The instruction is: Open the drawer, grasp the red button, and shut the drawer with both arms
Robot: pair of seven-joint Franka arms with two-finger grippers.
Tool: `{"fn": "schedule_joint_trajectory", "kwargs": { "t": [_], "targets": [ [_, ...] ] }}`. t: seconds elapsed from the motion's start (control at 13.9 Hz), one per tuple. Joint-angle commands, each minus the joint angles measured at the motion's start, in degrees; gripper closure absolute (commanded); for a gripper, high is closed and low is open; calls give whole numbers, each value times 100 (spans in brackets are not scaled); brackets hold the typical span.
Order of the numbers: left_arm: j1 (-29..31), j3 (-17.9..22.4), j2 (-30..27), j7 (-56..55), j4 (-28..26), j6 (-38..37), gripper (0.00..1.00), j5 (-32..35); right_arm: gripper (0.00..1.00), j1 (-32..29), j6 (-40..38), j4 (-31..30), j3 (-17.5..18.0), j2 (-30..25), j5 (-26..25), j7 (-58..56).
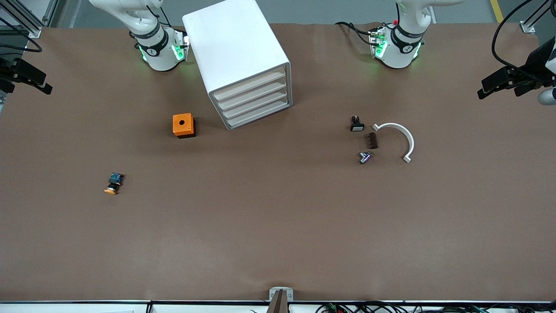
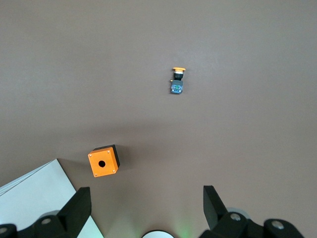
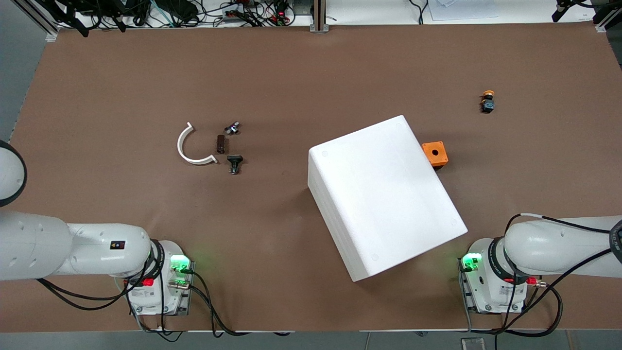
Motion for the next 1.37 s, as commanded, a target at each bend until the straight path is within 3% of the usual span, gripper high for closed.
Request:
{"fn": "schedule_joint_trajectory", "kwargs": {
  "t": [0.0,0.65,0.87,1.3],
  "targets": [
    [-2,-43,455,-43,217,-57,0,-91,0,27,18,-111,-31,-124,43,12],
    [-424,-122,2599,-1587,1008,434,0,-504,0,27,26,-111,-31,-124,43,12],
    [-616,-114,3030,-2571,1017,979,0,-610,0,18,35,-111,-31,-124,43,12],
    [-1047,-122,3505,-4073,1244,946,0,-942,0,18,44,-111,-31,-124,43,12]
  ]
}}
